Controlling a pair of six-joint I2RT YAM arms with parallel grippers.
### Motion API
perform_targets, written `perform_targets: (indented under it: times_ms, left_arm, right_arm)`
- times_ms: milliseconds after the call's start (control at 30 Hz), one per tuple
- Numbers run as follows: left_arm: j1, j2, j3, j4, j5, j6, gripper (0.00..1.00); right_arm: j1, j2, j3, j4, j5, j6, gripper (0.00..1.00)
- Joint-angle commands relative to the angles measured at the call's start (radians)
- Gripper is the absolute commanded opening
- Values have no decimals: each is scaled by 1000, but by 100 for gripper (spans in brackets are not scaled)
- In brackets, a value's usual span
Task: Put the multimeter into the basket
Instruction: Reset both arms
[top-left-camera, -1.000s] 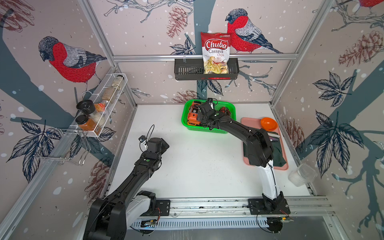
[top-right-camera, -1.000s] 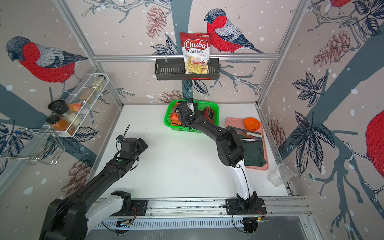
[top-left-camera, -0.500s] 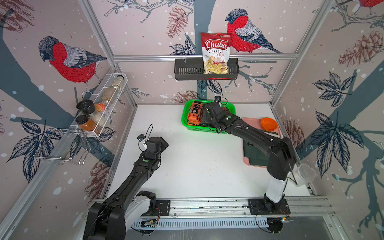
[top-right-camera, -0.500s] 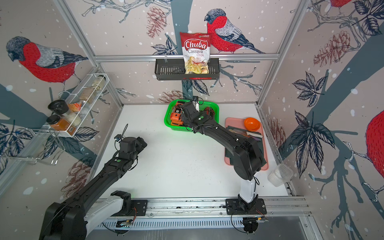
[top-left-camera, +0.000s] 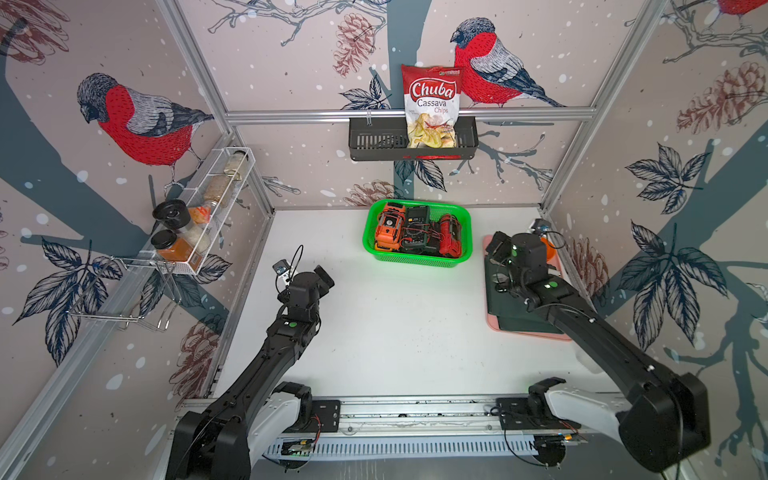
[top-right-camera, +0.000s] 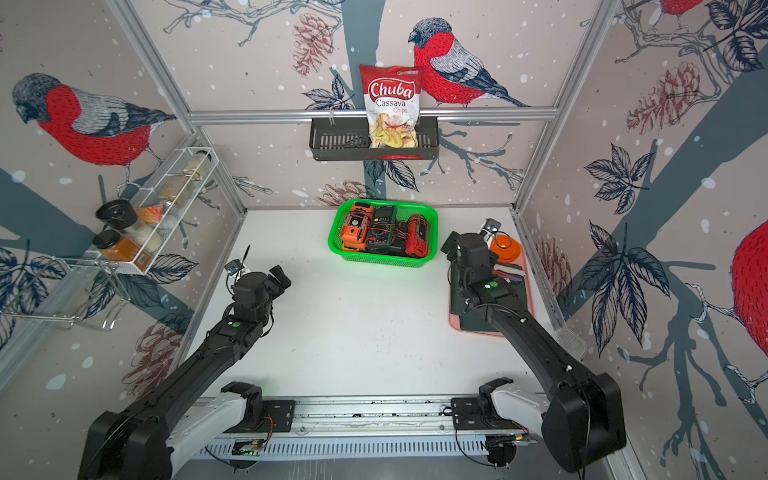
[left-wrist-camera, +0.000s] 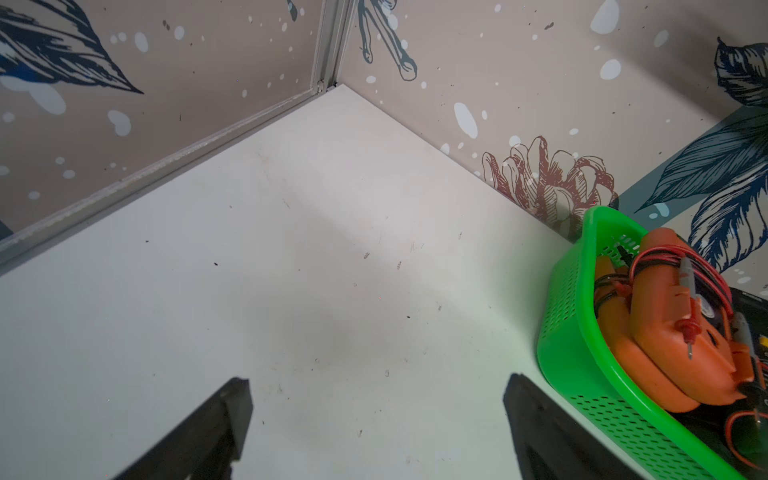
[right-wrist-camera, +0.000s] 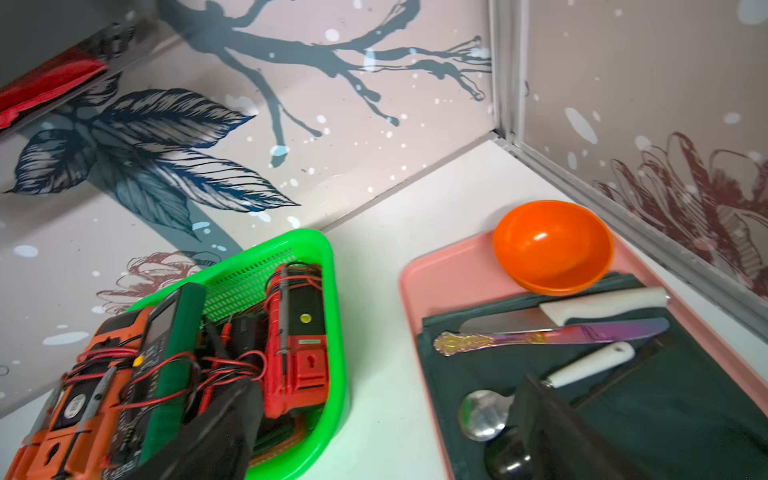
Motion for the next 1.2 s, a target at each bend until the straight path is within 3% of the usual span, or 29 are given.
perform_targets:
  times_ms: [0, 200, 467, 733, 967, 1167]
  left_arm:
    - [3, -16, -39, 170, -42, 149, 99]
    - [3, -95, -160, 314, -120, 301, 99]
    - [4, -144, -313, 490, -176, 464, 99]
    - [26, -16, -357, 655, -98, 502, 99]
    - [52, 130, -355, 843, -36, 526, 99]
    - [72, 308, -329, 1060, 36, 562, 99]
  right_arm:
    - [-112, -42, -68, 65, -130, 5, 99]
    - [-280, -75, -201, 132, -232, 17, 99]
    - [-313, -86, -307, 261, -208, -39, 99]
    - [-304, -75, -368, 359, -51, -117, 99]
    - [-195, -181, -596, 763, 102, -355, 99]
    - [-154, -211, -758, 1086, 16, -510, 99]
